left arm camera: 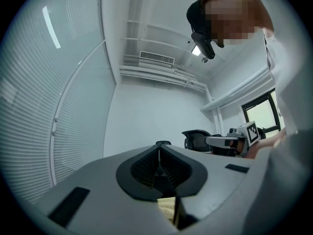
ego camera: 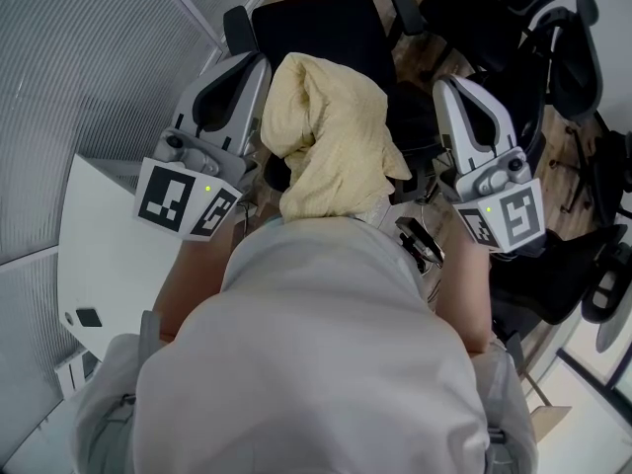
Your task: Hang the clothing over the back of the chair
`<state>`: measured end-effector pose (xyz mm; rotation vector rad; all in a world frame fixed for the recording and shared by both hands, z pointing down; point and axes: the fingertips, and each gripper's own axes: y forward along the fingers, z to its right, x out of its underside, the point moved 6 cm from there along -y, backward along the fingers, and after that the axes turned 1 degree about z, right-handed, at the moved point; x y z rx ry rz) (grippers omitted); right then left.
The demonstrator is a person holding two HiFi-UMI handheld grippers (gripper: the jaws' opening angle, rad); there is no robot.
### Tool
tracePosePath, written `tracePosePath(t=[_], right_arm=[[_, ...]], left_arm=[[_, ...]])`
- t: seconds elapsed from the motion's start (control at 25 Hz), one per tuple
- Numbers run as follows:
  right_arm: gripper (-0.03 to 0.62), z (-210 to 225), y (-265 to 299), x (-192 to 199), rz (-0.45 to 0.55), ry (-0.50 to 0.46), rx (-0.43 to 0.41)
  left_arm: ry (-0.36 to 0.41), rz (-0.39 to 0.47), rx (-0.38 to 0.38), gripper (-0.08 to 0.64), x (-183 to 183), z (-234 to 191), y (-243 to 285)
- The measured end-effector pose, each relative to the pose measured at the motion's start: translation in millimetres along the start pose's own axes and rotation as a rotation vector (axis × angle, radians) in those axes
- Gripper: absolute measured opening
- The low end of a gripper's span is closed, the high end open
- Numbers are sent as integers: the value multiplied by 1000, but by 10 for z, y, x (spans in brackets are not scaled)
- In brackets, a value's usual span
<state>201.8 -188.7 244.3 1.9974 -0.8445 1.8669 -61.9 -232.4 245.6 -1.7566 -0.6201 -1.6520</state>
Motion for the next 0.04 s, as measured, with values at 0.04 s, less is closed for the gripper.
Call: tracePosePath(t=[0.04], right_arm=[[21,1,3,2,-1,-1,1]], left_arm=[[-2,0,-3,23,8,-7,0]])
